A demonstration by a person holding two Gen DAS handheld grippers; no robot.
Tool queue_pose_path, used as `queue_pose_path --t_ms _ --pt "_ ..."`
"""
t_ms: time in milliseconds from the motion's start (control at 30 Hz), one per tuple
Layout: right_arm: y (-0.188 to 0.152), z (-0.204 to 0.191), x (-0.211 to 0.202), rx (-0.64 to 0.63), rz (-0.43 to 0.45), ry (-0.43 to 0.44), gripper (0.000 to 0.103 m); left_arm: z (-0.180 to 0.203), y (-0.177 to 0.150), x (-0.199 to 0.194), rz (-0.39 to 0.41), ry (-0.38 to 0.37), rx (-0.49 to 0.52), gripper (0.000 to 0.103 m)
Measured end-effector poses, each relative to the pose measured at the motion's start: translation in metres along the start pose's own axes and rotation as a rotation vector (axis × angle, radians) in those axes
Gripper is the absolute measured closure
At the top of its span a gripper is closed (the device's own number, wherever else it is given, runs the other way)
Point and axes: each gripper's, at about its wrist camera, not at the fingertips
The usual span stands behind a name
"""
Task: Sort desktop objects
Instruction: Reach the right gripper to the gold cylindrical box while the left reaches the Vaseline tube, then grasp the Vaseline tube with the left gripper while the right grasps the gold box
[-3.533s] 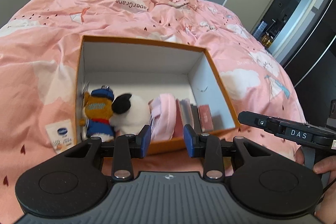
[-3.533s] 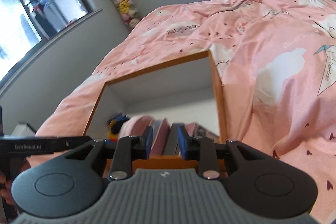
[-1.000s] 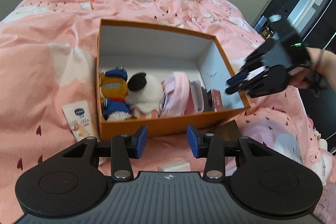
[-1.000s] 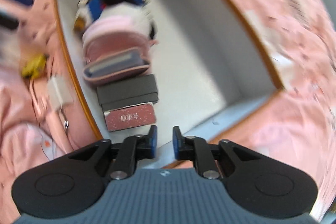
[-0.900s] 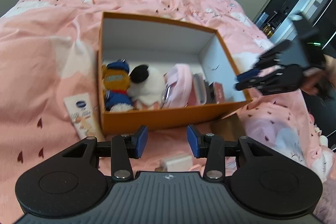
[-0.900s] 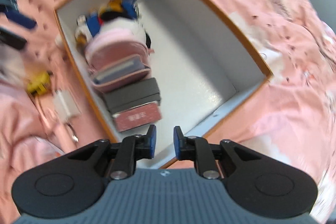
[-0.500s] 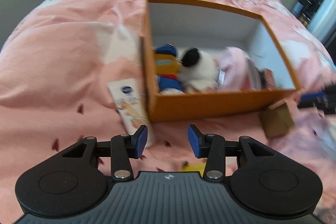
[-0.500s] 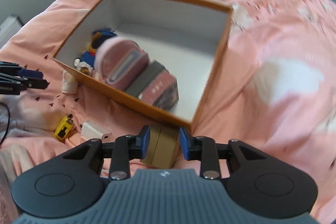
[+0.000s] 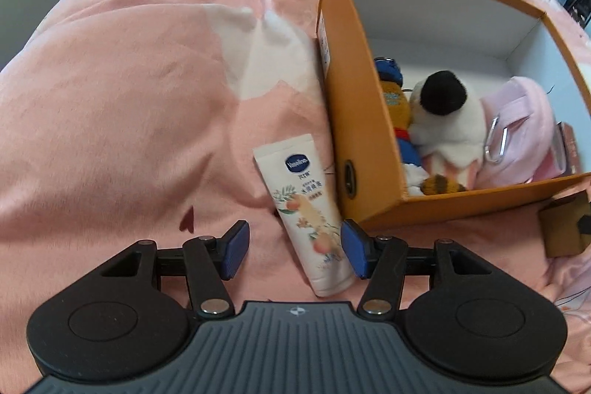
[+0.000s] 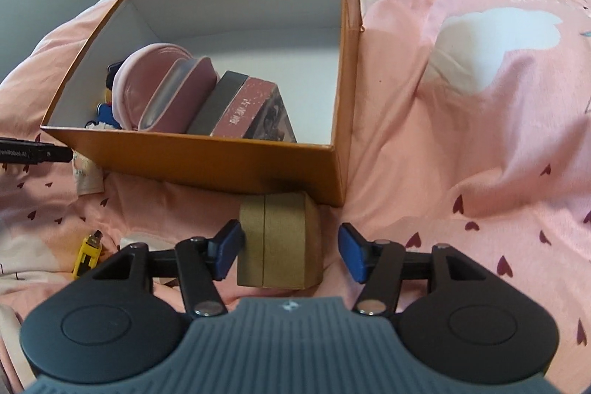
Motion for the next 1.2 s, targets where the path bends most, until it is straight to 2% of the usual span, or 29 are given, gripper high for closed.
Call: queue_pose_path --t_ms 133,200,667,767,900,967,1200 --pt "-0.003 0.005 0.0 0.043 0.015 0.007 0.042 -0.007 0.007 0.004 0.032 -0.023 -0.049 0.039" --pt "-0.004 0.006 0.0 0.052 0.022 0.006 0.042 -0.007 0.008 0.008 0.032 -0.049 -0.04 0.039" --pt "-0.005 -0.008 0.002 -0.011 0.007 -0.047 0.041 -0.007 0.001 0.032 0.03 -0.067 0.006 0.045" --pt "-0.006 -0.012 0.002 -0.026 0.013 -0.054 0.042 -0.009 -0.001 0.031 0.036 -0.087 0.002 0.052" --pt "-0.007 -0.012 0.004 -0.028 0.014 -0.067 0.046 -0.009 -0.004 0.023 0.058 -0.102 -0.006 0.067" --pt "-0.007 -0.011 0.003 -0.022 0.018 -0.065 0.051 -0.01 -0.006 0.019 0.06 -0.116 -0.017 0.071" --pt "-0.011 -0.017 0.006 0.025 0.025 -0.104 0.053 -0.019 -0.008 0.012 0.065 -0.206 -0.059 0.079"
Point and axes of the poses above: each gripper's, at about its wrist camera, not at the fingertips, and x roughly the way its jaws point, z to its right, y to its top, and after that the axes turned 13 degrees about -x, right-handed
